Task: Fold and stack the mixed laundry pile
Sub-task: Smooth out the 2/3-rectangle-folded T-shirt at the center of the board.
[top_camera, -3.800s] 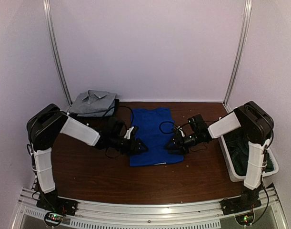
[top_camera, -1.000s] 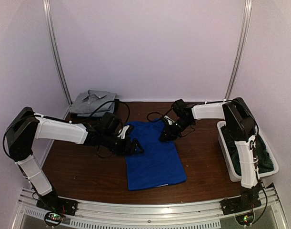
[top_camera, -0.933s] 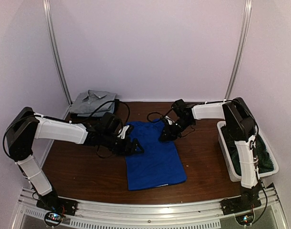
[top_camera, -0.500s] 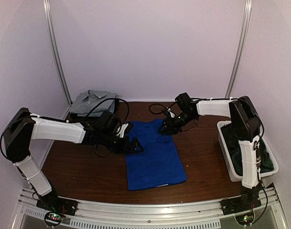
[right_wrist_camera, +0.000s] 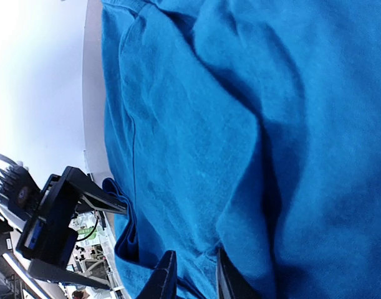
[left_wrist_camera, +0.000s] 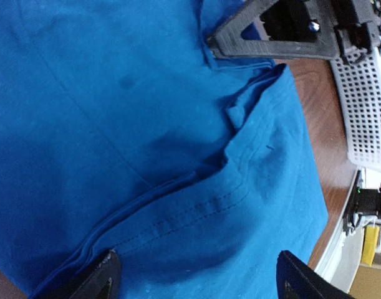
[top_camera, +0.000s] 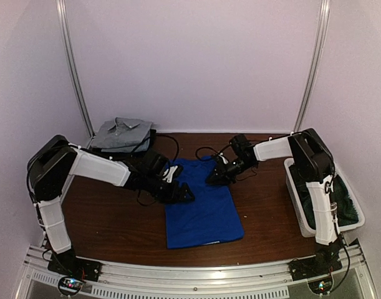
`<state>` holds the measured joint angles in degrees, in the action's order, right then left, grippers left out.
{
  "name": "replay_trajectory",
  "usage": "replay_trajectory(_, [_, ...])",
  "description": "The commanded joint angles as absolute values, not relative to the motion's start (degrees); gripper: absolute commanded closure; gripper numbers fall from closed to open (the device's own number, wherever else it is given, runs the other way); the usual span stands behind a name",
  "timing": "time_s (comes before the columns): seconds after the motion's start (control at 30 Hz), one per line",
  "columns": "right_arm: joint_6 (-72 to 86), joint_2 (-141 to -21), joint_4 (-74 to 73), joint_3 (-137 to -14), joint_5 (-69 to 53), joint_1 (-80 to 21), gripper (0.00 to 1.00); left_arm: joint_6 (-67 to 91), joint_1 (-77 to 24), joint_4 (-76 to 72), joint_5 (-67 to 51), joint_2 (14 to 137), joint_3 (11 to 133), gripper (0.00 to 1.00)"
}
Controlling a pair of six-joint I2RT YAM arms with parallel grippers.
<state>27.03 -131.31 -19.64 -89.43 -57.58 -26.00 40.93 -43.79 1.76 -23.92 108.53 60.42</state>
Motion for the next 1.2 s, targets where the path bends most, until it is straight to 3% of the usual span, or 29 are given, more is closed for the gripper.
replay_trajectory(0.0, [25.39, -130.25, -20.07, -84.65, -54.55, -25.22, 0.76, 41.17, -40.39, -3.37, -26.28, 111.66, 59.71, 0.16])
replay_trajectory(0.27, [21.64, -119.31, -24.10, -82.95, -49.32, -24.84, 0.64, 31.45, -38.67, 4.29, -28.10, 107.36, 63.75, 0.13])
replay_trajectory(0.43, [22.20, -113.72, -27.11, -86.31, -49.40, -25.76, 0.65, 32.81, -37.83, 3.50, -28.20, 98.44, 60.11, 0.13])
replay_trajectory(0.6, [30.69, -110.99, -18.07, -81.35, -54.94, -31.38, 0.68, 38.40, -35.70, -2.46, -27.36, 91.92, 52.26, 0.13])
replay_trajectory(0.7, [35.76, -112.23, -11.65, -78.48, -57.64, -35.33, 0.70, 39.22, -35.42, -2.64, -25.66, 89.21, 49.88, 0.12])
replay_trajectory(0.83, [39.90, -116.13, -4.16, -76.96, -60.22, -38.66, 0.70, 38.65, -35.41, -1.39, -22.80, 86.45, 47.98, 0.03])
replay_trajectory(1.03, [33.21, -126.79, -11.37, -81.83, -56.04, -37.19, 0.73, 34.93, -35.42, -0.36, -14.42, 78.02, 44.43, 0.02])
replay_trajectory(1.17, [28.08, -127.84, -14.46, -78.57, -55.29, -36.61, 0.74, 32.16, -35.57, 2.24, -9.36, 69.83, 41.70, 0.02])
